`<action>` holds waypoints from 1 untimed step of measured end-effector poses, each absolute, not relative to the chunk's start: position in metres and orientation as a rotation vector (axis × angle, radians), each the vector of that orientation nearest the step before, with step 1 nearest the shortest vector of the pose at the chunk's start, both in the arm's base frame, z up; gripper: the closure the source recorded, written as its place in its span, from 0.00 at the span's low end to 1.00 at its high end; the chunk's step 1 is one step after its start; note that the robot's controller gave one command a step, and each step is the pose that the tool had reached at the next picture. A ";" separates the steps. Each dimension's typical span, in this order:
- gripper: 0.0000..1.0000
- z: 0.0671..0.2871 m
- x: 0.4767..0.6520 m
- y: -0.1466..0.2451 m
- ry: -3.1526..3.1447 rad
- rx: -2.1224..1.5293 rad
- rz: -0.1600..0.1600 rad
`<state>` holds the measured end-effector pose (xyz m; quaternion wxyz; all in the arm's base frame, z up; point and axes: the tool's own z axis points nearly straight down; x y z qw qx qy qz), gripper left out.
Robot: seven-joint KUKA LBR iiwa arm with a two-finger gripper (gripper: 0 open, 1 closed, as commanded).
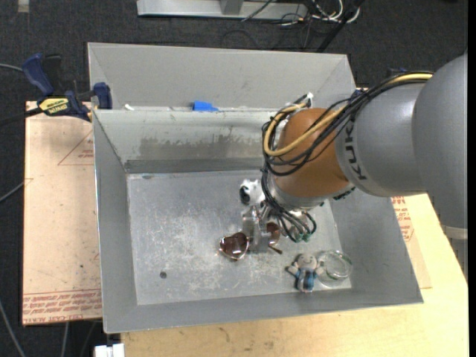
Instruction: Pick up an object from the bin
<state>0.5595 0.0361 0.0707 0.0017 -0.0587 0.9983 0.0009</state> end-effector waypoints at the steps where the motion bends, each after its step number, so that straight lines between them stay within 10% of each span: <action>1: 1.00 0.071 0.560 0.036 3.133 -0.184 0.003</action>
Offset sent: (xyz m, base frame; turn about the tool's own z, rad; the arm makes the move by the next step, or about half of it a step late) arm 0.0000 -0.0001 0.0667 0.0000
